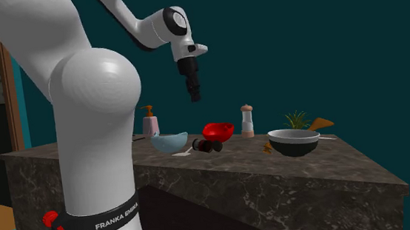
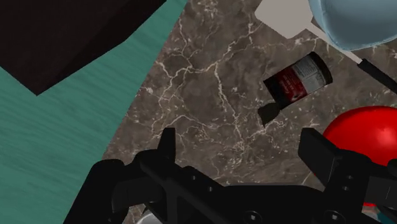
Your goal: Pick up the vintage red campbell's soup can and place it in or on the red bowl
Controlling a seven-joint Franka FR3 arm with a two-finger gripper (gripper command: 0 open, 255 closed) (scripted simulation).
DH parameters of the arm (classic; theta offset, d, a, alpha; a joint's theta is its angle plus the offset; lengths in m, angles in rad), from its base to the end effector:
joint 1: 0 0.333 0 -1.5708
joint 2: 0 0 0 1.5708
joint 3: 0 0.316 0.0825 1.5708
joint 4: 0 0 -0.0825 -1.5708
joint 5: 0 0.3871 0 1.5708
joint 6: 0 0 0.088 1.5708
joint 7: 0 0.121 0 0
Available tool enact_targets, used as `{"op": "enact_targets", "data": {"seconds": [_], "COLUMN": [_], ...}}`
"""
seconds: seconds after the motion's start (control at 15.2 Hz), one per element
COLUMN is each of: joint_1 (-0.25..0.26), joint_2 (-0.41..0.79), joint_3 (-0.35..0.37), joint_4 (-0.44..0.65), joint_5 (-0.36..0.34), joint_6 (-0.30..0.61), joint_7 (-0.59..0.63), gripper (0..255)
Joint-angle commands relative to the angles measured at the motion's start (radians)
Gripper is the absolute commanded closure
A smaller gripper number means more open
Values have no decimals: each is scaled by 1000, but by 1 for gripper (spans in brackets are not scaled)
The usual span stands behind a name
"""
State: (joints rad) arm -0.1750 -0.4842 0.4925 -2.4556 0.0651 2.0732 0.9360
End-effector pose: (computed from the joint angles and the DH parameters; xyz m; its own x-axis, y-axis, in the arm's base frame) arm 0.3979 0.1389 0.4402 0.7624 -0.6259 0.1642 -0.6402 -0.7665 0.0510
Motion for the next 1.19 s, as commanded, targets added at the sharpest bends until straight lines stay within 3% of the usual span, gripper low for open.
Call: {"op": "enact_targets", "data": {"seconds": [0.0,0.26,0.53,0.79,1.12], "joint_1": [-32,-109,-161,-128,-104], "joint_2": [77,258,476,699,765], "joint_3": [58,165,234,209,172], "joint_4": [20,76,161,274,278], "joint_5": [-24,-128,-307,-494,-556], "joint_6": [43,118,154,144,181], "joint_7": [111,342,611,865,922], "gripper": [0,0,0,0,0]}}
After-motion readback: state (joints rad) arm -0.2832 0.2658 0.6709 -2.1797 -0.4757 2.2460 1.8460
